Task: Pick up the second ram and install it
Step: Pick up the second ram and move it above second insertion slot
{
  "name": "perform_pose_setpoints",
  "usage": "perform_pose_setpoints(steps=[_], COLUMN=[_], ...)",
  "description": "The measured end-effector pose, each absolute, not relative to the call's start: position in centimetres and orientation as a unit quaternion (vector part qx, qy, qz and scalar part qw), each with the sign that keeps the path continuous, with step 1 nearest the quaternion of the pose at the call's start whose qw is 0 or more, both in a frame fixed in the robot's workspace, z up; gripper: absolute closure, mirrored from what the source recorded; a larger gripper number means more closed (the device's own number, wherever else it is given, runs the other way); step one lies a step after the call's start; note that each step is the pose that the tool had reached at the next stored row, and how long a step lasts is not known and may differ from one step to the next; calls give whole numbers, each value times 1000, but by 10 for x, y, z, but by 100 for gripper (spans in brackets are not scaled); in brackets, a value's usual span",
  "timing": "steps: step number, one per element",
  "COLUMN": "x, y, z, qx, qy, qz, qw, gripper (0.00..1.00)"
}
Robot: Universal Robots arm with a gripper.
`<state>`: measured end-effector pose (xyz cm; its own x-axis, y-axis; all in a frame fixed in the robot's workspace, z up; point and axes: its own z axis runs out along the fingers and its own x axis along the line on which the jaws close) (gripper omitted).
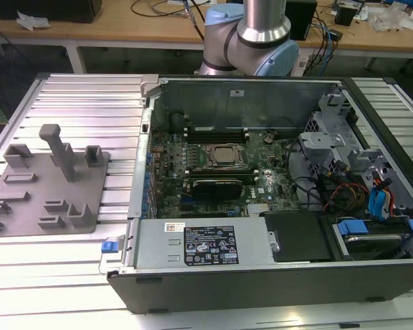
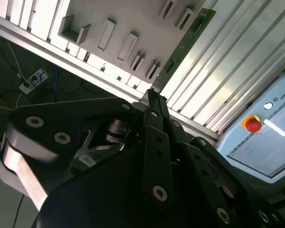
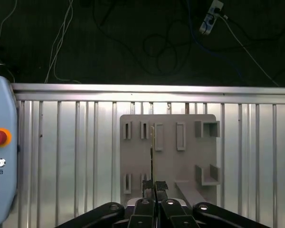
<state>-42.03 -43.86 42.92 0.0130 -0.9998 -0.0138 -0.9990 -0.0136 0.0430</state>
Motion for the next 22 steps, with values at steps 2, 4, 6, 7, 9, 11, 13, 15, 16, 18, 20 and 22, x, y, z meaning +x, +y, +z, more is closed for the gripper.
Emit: perform_pose_setpoints(steps=[2,4,6,7,9,11,13,15,16,18,20,22], x=[-420,-419,-415,-411,-407,-404,-399,-393,-390,-383,-374,-366], y=[-439,-439,-439,-439,-439,-439,-439,-439,-439,-439,-439,-439], z=[429,429,429,429,429,429,429,429,429,429,429,429], qx=[712,712,712,712,712,712,712,712,712,712,712,712], qy=[-702,-702,-702,-702,-702,-702,-702,-702,-702,-702,-702,-702], qz=[-20,-20,-20,-20,-20,-20,-20,-20,-20,-20,-20,-20], qw=[10,11,11,11,11,11,10,11,11,10,11,10], gripper=[91,91,91,91,91,91,91,91,91,91,91,91])
